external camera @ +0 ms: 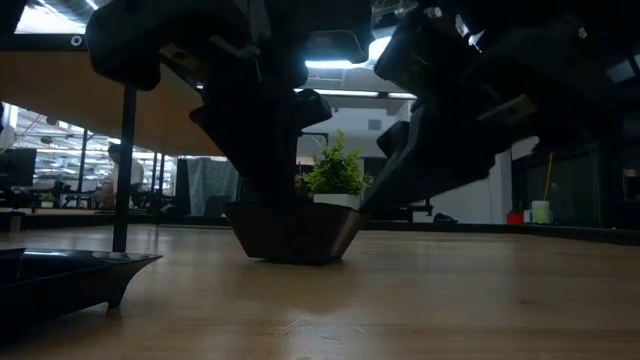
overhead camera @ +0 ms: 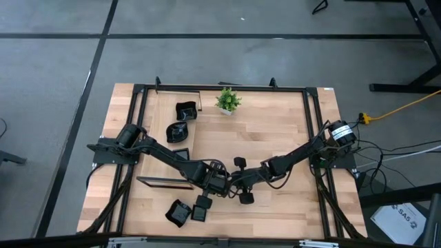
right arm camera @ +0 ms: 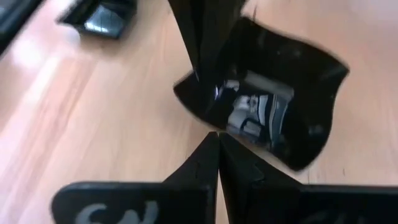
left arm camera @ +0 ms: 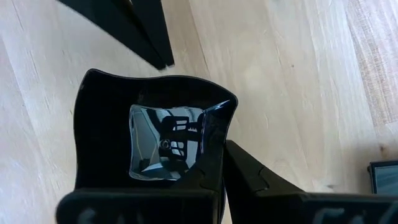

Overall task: Pick & Place Mini shaped plates
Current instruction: Stack the black distorted square plate on top of the black distorted square plate on the shelf

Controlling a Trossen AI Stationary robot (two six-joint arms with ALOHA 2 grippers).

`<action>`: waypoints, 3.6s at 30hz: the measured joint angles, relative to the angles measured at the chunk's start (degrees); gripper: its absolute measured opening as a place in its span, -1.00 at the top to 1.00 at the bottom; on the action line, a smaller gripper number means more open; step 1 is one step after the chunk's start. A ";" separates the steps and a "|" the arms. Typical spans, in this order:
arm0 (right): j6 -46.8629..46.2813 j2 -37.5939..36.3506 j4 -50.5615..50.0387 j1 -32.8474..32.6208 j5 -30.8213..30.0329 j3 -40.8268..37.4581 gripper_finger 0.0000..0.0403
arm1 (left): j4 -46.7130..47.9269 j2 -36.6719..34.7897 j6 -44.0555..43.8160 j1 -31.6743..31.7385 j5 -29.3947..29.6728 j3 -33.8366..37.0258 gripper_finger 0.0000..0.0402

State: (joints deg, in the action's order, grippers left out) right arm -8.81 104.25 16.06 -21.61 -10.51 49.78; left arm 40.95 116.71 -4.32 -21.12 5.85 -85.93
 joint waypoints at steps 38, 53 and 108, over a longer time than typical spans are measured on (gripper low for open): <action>0.21 0.00 -0.53 0.72 -1.91 0.00 0.93 | -0.18 0.02 0.07 -0.13 -0.61 0.00 0.99; -0.97 0.82 0.26 1.35 -2.05 -0.02 0.93 | -0.22 0.04 0.15 -0.30 2.03 0.04 0.99; 7.24 -6.03 -7.57 0.42 -7.51 -0.07 0.90 | 5.55 0.02 1.06 -6.64 14.31 -2.90 0.99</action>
State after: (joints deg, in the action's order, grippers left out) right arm -1.56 98.21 8.48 -21.19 -18.02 49.71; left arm 46.50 116.73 -3.26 -27.77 20.16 -88.83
